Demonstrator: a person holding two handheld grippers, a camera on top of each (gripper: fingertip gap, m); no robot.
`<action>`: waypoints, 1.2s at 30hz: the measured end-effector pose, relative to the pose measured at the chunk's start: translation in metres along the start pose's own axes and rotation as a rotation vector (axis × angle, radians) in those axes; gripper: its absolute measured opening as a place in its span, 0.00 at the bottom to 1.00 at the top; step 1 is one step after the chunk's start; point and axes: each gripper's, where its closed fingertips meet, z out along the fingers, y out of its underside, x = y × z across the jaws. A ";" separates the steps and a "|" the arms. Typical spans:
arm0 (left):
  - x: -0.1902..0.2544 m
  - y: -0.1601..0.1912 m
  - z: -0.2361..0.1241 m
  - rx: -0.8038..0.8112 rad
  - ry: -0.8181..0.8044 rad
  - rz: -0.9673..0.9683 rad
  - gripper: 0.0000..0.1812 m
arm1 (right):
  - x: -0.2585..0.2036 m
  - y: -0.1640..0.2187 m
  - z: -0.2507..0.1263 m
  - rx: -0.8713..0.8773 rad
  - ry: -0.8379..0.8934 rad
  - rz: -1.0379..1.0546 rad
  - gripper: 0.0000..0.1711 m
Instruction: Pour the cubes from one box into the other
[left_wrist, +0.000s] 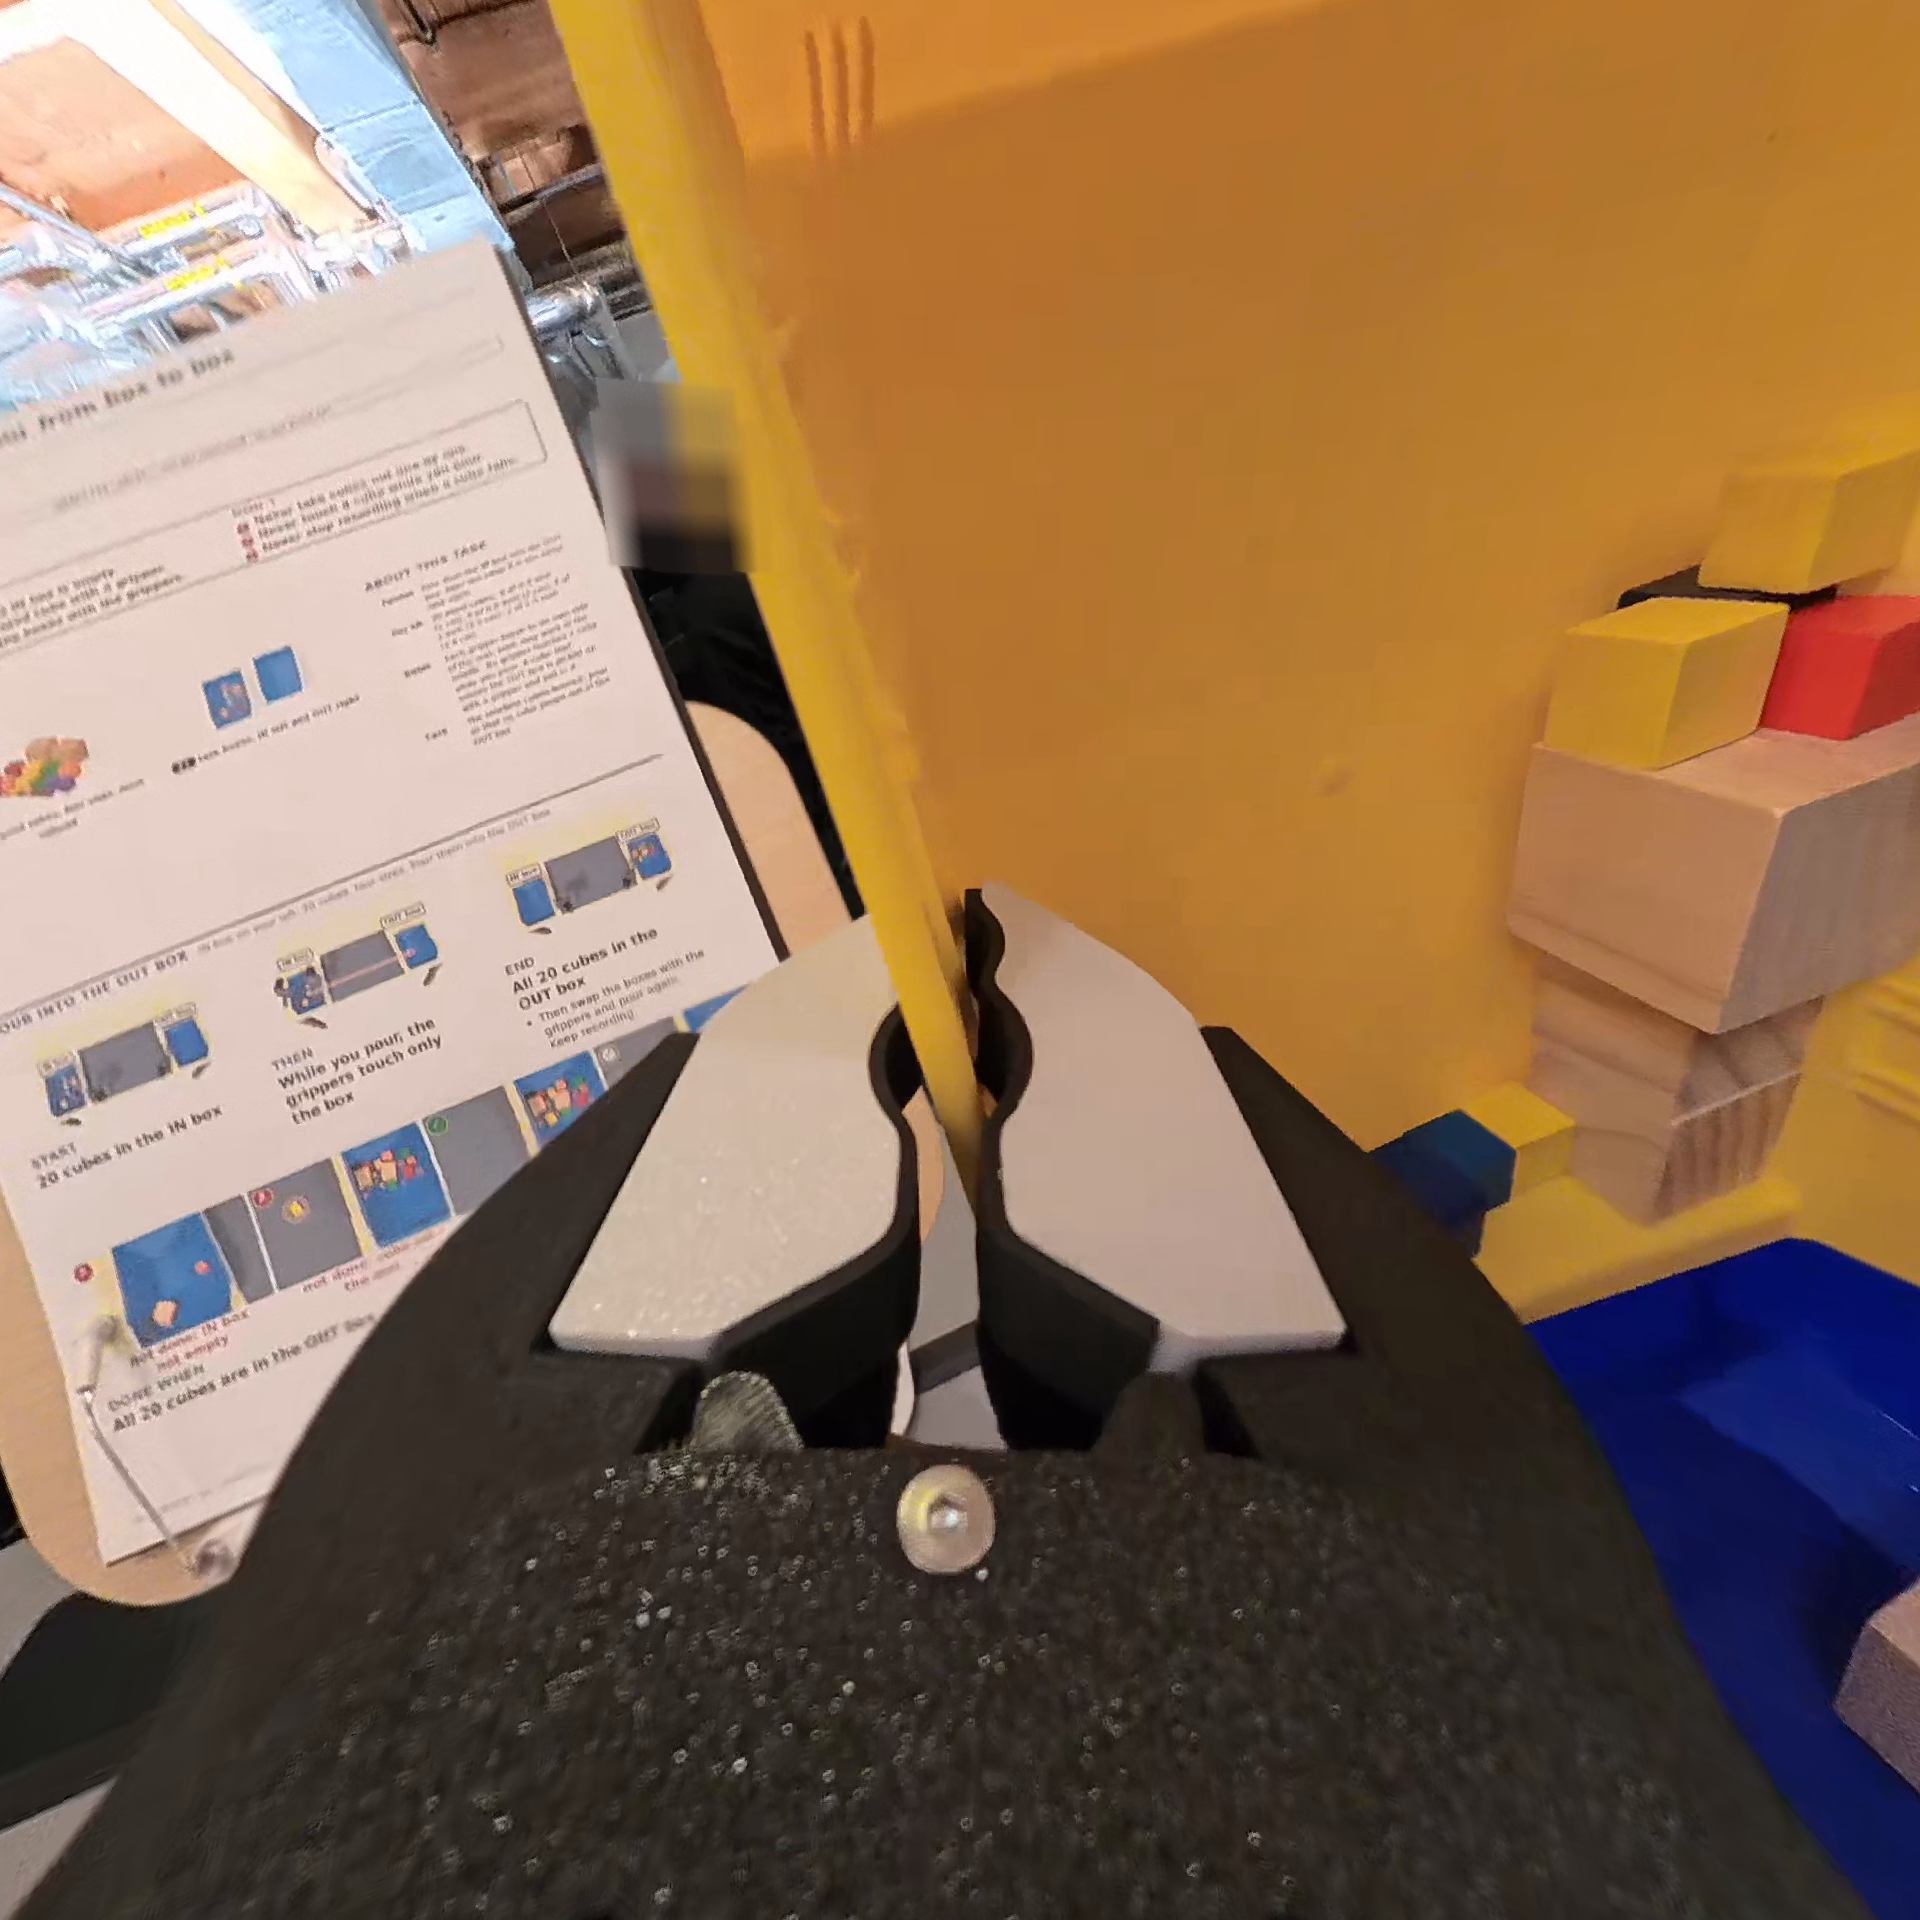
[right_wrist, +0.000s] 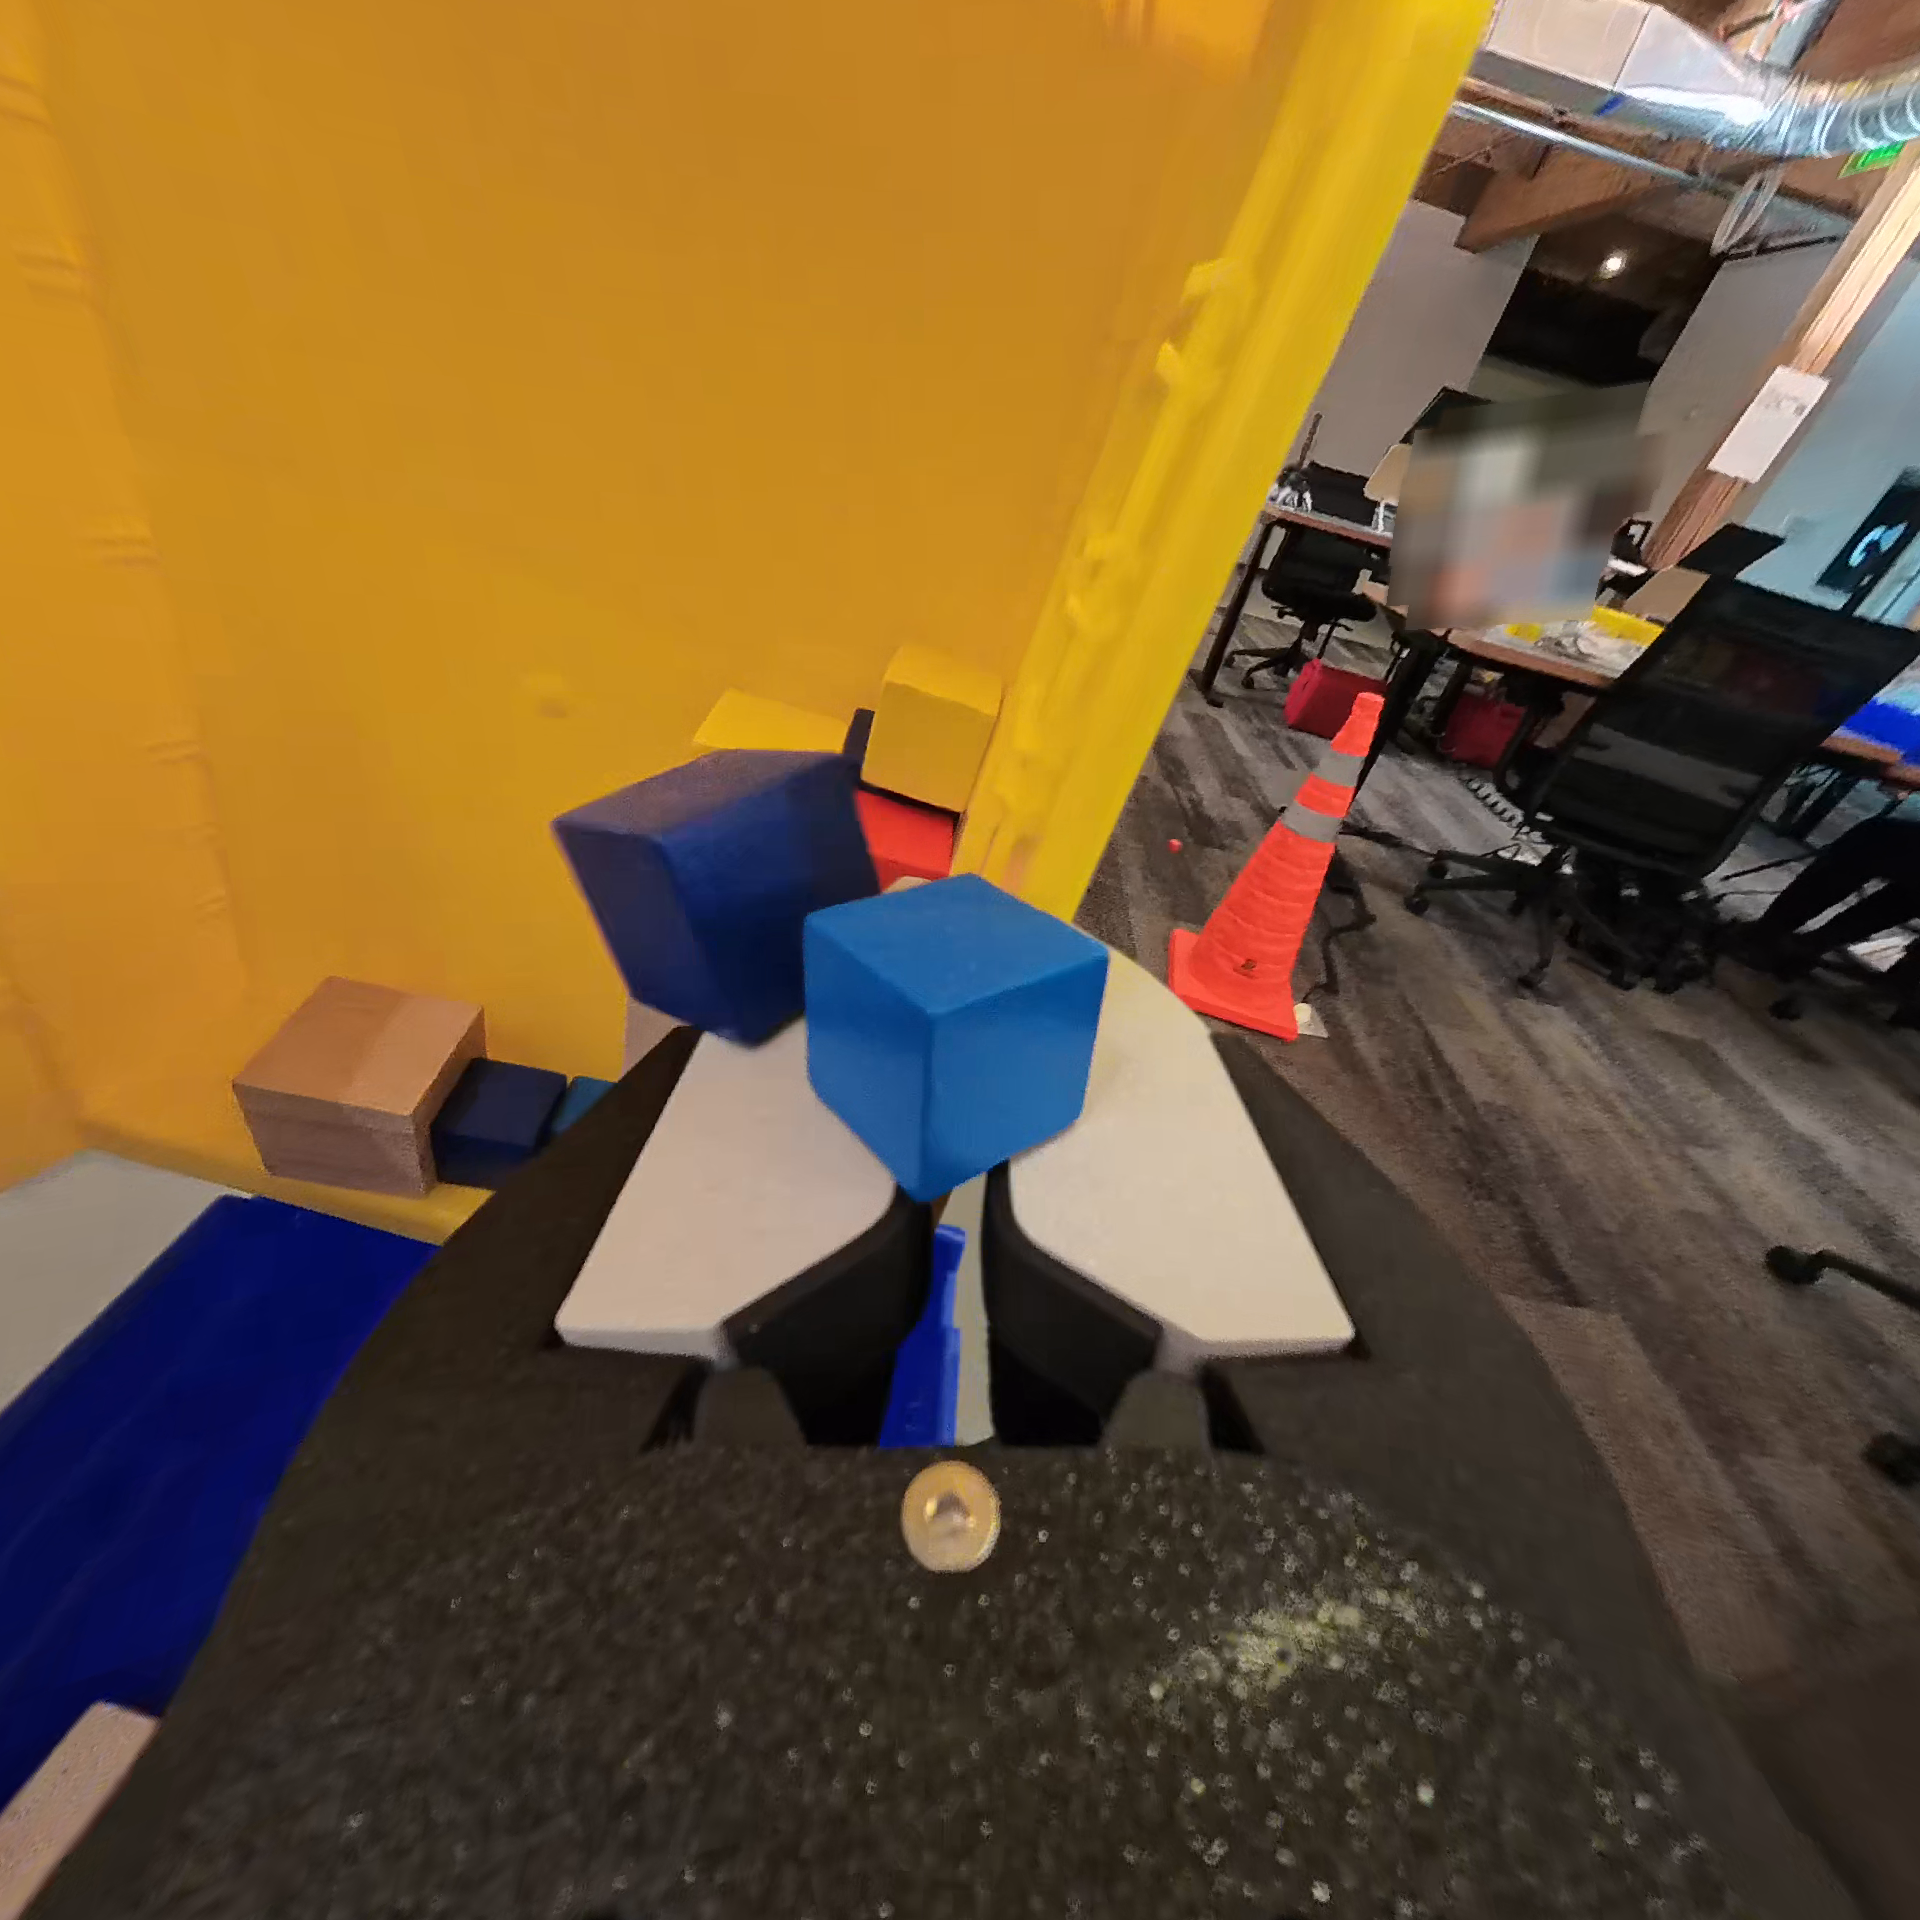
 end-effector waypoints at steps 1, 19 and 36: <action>-0.001 0.004 0.001 -0.005 0.004 -0.016 0.03 | -0.001 0.000 0.001 -0.005 -0.003 -0.018 0.03; -0.001 -0.008 -0.001 0.136 -0.026 -0.110 0.03 | 0.008 -0.026 -0.007 0.104 0.063 -0.117 0.03; -0.009 -0.009 -0.010 0.258 -0.090 -0.097 0.03 | -0.001 -0.035 -0.015 0.257 0.065 -0.132 0.03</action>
